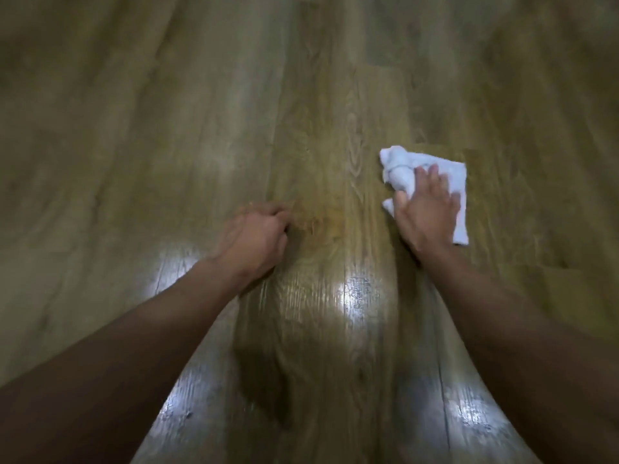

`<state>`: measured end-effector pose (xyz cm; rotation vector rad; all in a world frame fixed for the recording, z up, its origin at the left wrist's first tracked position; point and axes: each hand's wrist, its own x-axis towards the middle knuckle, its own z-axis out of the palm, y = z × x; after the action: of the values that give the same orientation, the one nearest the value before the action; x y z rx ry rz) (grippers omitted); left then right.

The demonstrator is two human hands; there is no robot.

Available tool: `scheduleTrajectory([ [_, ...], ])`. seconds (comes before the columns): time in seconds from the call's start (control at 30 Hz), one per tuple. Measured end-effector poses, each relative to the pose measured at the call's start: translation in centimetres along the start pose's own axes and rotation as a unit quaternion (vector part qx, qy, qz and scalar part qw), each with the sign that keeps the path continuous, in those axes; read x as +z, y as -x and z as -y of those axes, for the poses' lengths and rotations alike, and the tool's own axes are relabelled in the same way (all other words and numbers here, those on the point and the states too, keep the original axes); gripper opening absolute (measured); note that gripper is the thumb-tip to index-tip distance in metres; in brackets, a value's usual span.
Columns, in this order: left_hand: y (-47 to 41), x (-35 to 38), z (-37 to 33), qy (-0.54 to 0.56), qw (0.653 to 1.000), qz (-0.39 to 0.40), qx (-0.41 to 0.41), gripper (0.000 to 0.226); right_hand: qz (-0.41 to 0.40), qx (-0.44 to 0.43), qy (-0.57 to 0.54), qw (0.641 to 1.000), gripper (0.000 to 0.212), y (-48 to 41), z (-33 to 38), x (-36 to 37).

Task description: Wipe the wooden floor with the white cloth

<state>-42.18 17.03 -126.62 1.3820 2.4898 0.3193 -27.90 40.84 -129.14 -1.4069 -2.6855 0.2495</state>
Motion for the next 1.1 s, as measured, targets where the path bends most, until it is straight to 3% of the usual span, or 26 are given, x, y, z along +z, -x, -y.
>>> scheduleTrajectory([
  [0.07, 1.1, -0.1, 0.3, -0.048, 0.999, -0.02, -0.001, 0.021, 0.019, 0.018, -0.019, 0.999, 0.064, -0.7, 5.4, 1.1],
  [0.2, 2.3, -0.8, 0.5, -0.023, 0.999, -0.029, 0.03, 0.018, 0.069, -0.215, -0.008, 0.974, 0.069, 4.1, 13.9, 3.4],
  [0.3, 3.5, -1.5, 2.1, 0.042, 0.997, -0.062, 0.023, 0.022, 0.086, -0.334, -0.026, 0.938, 0.066, 7.8, 11.4, 2.5],
  [0.37, 4.8, -1.4, 3.5, 0.051, 0.996, -0.072, -0.015, 0.025, 0.061, -0.312, -0.031, 0.948, 0.069, 7.1, 8.3, 1.5],
  [0.43, 6.1, -0.8, 4.7, 0.043, 0.996, -0.072, -0.032, 0.021, 0.042, -0.22, -0.034, 0.974, 0.066, 4.6, 7.6, 1.3],
  [0.5, 6.9, -0.3, 5.2, 0.015, 0.998, -0.065, -0.011, 0.026, 0.04, -0.129, -0.043, 0.99, 0.06, 3.0, 10.7, 1.8],
  [0.57, 7.4, -0.2, 5.3, -0.016, 0.998, -0.063, 0.028, 0.03, 0.065, -0.095, -0.043, 0.992, 0.063, 2.4, 15.9, 2.8],
  [0.63, 7.8, -0.3, 5.7, -0.035, 0.996, -0.07, 0.051, 0.028, 0.09, -0.171, -0.019, 0.981, 0.068, 3.4, 21.0, 3.8],
  [0.7, 8.8, -0.9, 6.9, -0.03, 0.997, -0.068, 0.031, 0.03, 0.117, -0.313, -0.009, 0.943, 0.07, 5.5, 23.8, 4.3],
  [0.77, 10.0, -1.4, 8.7, -0.016, 0.997, -0.081, -0.01, 0.031, 0.134, -0.443, -0.017, 0.886, 0.066, 6.7, 22.7, 4.0],
  [0.83, 11.2, -2.2, 10.4, -0.02, 0.995, -0.085, -0.05, 0.031, 0.142, -0.498, -0.034, 0.855, 0.06, 5.5, 20.4, 3.2],
  [0.9, 12.0, -2.7, 11.7, -0.022, 0.994, -0.084, -0.073, 0.029, 0.118, -0.428, -0.057, 0.894, 0.055, 3.5, 20.2, 3.2],
  [1.0, 12.9, -3.1, 12.7, -0.02, 0.992, -0.078, -0.1, 0.023, 0.103, -0.21, -0.054, 0.971, 0.064, 2.3, 26.7, 4.7],
  [1.03, 13.2, -3.3, 12.9, -0.014, 0.993, -0.069, -0.1, 0.027, 0.13, -0.179, -0.057, 0.973, 0.072, 3.0, 29.7, 5.4],
  [1.1, 13.7, -3.5, 13.3, 0.009, 0.995, -0.056, -0.08, 0.044, 0.17, -0.246, -0.051, 0.953, 0.08, 5.5, 34.5, 6.4],
])
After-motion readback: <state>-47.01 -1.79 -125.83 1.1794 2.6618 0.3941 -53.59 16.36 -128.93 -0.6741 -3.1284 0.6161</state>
